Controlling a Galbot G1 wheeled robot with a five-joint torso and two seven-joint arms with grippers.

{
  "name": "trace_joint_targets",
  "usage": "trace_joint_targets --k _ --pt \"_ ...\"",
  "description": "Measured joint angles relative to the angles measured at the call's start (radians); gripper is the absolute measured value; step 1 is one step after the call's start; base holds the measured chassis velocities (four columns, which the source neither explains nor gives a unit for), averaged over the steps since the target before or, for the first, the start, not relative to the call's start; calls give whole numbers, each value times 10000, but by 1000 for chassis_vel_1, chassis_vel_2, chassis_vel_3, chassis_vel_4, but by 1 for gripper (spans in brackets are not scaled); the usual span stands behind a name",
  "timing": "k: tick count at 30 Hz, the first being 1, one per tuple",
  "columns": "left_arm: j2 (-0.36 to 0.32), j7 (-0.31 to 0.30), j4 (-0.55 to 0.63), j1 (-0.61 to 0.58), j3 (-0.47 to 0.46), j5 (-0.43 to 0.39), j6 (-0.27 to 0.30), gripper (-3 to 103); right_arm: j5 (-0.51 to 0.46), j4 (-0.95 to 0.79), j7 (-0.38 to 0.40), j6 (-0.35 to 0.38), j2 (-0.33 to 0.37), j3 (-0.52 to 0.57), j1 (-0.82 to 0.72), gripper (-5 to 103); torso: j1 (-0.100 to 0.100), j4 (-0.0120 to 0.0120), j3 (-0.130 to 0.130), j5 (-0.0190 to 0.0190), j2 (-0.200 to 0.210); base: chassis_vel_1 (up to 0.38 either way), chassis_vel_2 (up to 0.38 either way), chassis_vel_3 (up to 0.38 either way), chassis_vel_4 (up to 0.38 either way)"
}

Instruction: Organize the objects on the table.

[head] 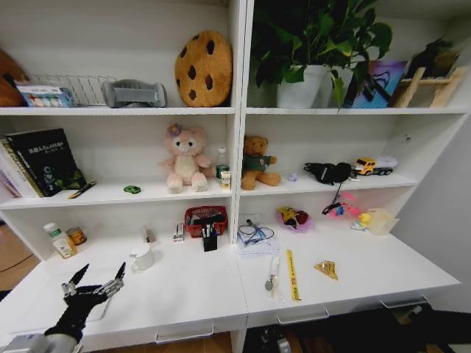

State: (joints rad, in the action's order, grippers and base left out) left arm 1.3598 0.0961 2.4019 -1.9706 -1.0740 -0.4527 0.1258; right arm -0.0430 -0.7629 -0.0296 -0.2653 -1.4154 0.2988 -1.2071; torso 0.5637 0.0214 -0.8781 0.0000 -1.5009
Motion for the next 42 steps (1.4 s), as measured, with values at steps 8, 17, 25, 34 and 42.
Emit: trace_joint_targets --k 8,17,25,34,42 --pt "0 0 0 0 0 0 0 100 -809 -1778 -403 744 457 -403 -1319 88 0 3 1 1 0 0 0 0 0" --pt "1 0 0 0 0 0 1 100 -901 -4360 -500 -23 1118 -9 -3777 100 -2 1 2 1 -1 0 0 0 0" --pt "0 0 0 0 0 0 1 100 -418 -5746 -101 -2003 1710 441 -5883 100 -2 -2 2 1 0 0 0 0 0" --pt "0 0 0 0 0 0 1 100 -621 -8164 837 -3387 2059 910 -7765 100 -2 0 2 1 -1 0 0 0 0" --pt "0 0 -1 0 0 0 1 100 -1051 -11768 788 -3436 2333 2301 -8647 103 -1 -1 0 0 0 0 0 0 0"
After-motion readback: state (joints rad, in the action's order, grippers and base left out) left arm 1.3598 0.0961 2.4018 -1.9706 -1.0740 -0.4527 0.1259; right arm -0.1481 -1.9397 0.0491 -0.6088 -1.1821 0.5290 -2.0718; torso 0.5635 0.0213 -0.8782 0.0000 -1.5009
